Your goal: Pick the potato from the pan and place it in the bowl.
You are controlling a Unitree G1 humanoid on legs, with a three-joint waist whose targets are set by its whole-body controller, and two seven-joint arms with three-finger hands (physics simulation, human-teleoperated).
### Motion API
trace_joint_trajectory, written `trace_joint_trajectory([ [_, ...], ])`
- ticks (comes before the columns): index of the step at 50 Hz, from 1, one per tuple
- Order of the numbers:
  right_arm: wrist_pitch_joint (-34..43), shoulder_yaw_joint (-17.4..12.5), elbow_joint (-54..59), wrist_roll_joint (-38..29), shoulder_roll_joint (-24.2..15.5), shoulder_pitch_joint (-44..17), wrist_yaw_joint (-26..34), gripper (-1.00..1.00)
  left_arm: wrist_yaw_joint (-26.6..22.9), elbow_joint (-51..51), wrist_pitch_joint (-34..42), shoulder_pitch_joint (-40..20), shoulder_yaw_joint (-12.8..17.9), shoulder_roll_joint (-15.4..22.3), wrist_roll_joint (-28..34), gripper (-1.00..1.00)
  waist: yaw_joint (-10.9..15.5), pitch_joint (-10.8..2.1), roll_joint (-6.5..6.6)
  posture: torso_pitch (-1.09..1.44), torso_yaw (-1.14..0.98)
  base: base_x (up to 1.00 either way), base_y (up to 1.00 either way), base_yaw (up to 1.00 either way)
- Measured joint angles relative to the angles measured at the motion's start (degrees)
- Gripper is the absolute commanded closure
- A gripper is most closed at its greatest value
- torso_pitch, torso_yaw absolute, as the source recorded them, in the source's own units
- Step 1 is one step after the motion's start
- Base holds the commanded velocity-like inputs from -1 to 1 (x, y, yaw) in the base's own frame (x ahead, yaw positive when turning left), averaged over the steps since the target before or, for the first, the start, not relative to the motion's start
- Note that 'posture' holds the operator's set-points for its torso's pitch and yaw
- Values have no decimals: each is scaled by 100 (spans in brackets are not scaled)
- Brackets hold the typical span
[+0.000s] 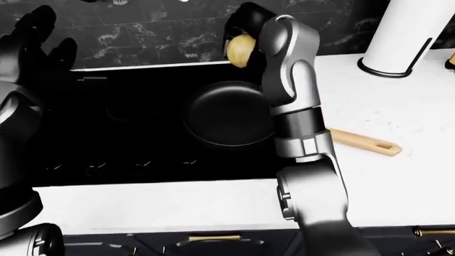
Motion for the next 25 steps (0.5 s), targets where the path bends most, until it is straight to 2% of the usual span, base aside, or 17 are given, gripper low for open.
trace_joint_trajectory([
  [3, -59, 3, 101, 15, 14, -69, -61, 100, 2, 26, -4, 7, 36, 43, -8, -100, -11, -30, 319, 0, 0, 0, 32, 0],
  [7, -104, 143, 177, 49, 110, 141, -13, 100, 58, 116, 54, 118, 110, 50, 37, -100, 10, 60, 184, 0, 0, 0, 31, 0],
  [10, -89, 99, 251, 44, 60, 91, 32, 100, 59, 123, 63, 38, 67, 52, 30, -100, -32, 80, -1, 0, 0, 0, 31, 0],
  [15, -117, 57, 79, -5, 55, 68, -78, 100, 41, 79, 23, 64, 63, 50, -3, -100, -68, 28, -248, 0, 0, 0, 32, 0],
  [17, -128, 64, 73, -10, 77, 75, -104, 100, 36, 36, 35, 70, 88, 74, -21, -100, -71, -5, -401, 0, 0, 0, 31, 0],
  [19, -118, 45, 71, -17, 64, 128, -108, 100, 35, -16, 22, 94, 74, 37, -36, -100, -135, 5, -335, 0, 0, 0, 32, 0],
  [22, -64, 1, 209, -39, 42, 230, -97, 100, 3, 32, 58, 112, -29, 19, -82, -100, -66, -121, -415, 0, 0, 0, 32, 0],
  [25, -53, 13, 203, -37, 35, 202, -95, 100, 13, 51, 71, 70, 3, 41, -77, -100, -4, -75, -254, 0, 0, 0, 32, 0],
])
